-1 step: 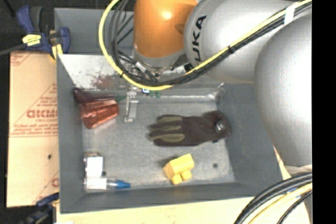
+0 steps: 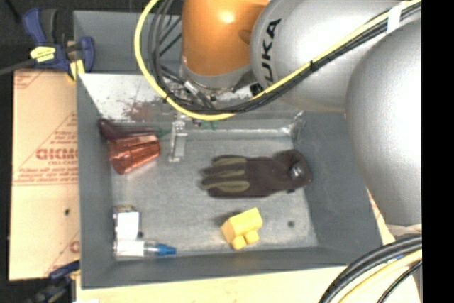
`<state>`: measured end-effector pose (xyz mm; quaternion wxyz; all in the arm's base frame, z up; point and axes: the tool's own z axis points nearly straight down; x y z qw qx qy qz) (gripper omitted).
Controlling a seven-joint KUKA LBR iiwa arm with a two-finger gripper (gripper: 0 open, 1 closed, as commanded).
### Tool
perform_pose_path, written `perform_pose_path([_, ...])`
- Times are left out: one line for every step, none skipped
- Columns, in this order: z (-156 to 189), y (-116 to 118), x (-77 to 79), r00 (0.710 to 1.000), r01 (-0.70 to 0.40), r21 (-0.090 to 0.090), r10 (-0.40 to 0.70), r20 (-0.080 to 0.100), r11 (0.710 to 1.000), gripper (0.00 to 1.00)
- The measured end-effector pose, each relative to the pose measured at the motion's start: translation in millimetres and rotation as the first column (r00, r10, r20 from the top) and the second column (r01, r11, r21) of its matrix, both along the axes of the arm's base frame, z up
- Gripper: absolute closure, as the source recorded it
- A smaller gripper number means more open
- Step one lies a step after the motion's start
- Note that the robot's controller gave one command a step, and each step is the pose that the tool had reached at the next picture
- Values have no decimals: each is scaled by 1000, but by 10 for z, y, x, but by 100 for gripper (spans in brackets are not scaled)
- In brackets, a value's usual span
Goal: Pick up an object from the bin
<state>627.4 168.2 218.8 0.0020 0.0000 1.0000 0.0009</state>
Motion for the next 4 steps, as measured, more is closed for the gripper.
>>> perform_pose_path([-566,229,57,995,-95,-1,95,2,995,0])
perform_pose_path([-598,614,186,987,-159,-1,159,0,987,0])
perform_pose_path([-576,477,230,959,-285,-3,285,6,959,0])
perform_pose_path([-1338,591,265,947,-321,-4,321,15,947,0])
